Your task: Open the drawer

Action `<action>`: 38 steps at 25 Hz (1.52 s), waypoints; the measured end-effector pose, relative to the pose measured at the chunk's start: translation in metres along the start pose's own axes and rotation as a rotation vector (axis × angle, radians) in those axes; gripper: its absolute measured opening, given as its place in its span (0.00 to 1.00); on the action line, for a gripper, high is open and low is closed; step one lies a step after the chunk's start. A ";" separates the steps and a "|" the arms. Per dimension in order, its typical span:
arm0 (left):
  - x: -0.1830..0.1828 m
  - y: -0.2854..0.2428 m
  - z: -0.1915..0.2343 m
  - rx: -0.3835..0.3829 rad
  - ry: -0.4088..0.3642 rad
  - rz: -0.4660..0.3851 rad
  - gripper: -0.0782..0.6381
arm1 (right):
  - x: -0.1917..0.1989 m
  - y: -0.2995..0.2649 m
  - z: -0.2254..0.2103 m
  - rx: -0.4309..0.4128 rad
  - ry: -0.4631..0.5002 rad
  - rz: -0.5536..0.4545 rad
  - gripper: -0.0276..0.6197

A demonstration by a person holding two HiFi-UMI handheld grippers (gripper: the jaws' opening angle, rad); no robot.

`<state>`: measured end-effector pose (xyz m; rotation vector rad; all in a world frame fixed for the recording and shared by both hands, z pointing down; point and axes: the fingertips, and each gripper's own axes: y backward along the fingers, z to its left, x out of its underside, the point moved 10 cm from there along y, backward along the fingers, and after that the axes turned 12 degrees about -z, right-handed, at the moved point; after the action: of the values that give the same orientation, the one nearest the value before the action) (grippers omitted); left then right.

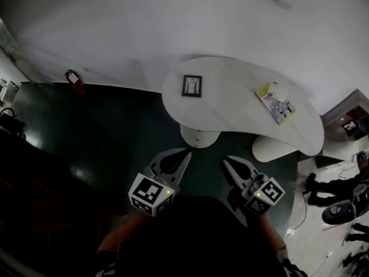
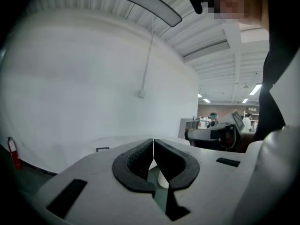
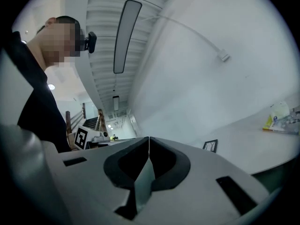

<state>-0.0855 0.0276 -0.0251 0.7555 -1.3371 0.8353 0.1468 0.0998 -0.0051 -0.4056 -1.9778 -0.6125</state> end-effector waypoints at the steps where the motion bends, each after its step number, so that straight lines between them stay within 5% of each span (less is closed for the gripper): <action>1: -0.003 0.001 0.014 0.018 -0.008 0.006 0.13 | 0.003 -0.015 0.002 0.012 0.000 -0.001 0.07; 11: -0.007 0.005 0.106 0.122 -0.004 0.050 0.13 | 0.031 -0.089 0.017 0.076 0.012 -0.033 0.07; 22: 0.005 -0.023 0.101 0.011 0.021 0.054 0.13 | 0.018 -0.085 -0.033 0.026 0.012 -0.014 0.07; 28: 0.022 -0.044 0.088 0.016 0.008 0.087 0.13 | 0.018 -0.080 -0.063 -0.038 0.012 -0.019 0.07; 38: 0.079 -0.046 0.138 0.051 0.025 0.096 0.13 | 0.098 -0.105 -0.077 0.011 -0.005 0.067 0.07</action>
<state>-0.1128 -0.1082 0.0662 0.7225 -1.3425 0.9550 0.1028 -0.0276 0.0856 -0.4651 -1.9635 -0.5589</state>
